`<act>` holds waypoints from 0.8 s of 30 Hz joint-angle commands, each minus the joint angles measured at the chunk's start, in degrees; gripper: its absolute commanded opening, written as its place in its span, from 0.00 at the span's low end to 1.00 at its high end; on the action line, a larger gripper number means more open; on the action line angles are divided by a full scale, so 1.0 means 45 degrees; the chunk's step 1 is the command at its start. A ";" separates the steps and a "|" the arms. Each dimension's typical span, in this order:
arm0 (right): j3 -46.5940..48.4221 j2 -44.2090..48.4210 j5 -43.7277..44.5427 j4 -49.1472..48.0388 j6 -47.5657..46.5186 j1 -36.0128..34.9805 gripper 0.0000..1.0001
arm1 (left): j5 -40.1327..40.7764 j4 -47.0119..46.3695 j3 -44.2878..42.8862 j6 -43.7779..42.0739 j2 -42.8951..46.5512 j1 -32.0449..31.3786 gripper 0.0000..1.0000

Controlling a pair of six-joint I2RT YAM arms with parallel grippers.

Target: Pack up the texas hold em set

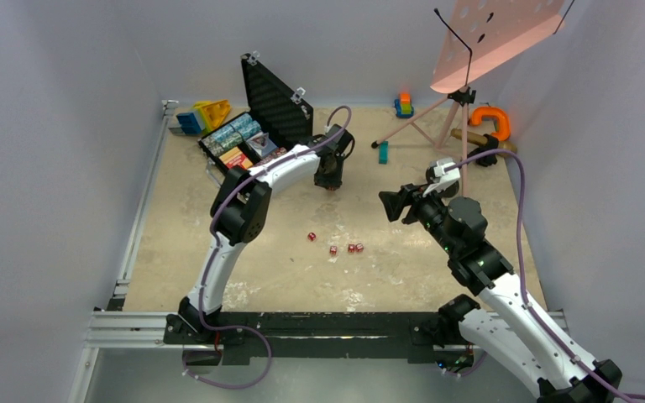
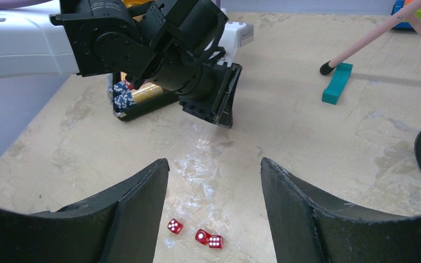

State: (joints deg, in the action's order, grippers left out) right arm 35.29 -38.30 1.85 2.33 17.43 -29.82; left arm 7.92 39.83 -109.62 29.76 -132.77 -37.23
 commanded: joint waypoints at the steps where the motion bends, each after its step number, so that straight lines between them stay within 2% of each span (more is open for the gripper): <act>1: -0.0023 -0.0011 -0.0119 -0.0323 -0.0153 0.0029 0.66 | 0.0123 0.0394 -0.0753 -0.0321 -0.0129 0.0051 0.33; 6: -0.0018 -0.0029 -0.0155 -0.0323 -0.0150 0.0044 0.66 | 0.0139 0.0469 -0.0815 -0.0391 -0.0193 0.0051 0.27; 9: -0.0037 -0.0024 -0.0157 -0.0332 -0.0162 0.0049 0.66 | 0.0134 0.0411 -0.0753 -0.0500 -0.0166 0.0049 0.17; 12: -0.0010 -0.0029 -0.0147 -0.0322 -0.0179 0.0032 0.66 | -0.0118 0.0069 -0.0439 -0.0809 0.0040 0.0051 0.01; 19: -0.0024 0.0105 0.0086 -0.0299 -0.0201 0.0041 0.66 | -0.0743 -0.2267 0.2878 -0.1350 0.3099 -0.0002 0.00; 24: -0.0026 0.0129 0.0117 -0.0293 -0.0221 0.0045 0.66 | -0.0657 -0.2115 0.4966 -0.1574 0.5479 0.0017 0.00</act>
State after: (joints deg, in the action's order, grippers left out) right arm 35.29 -38.24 1.96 2.35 17.26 -29.80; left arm 5.06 33.23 -91.74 24.51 -118.58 -37.26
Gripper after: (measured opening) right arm 0.658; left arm 0.269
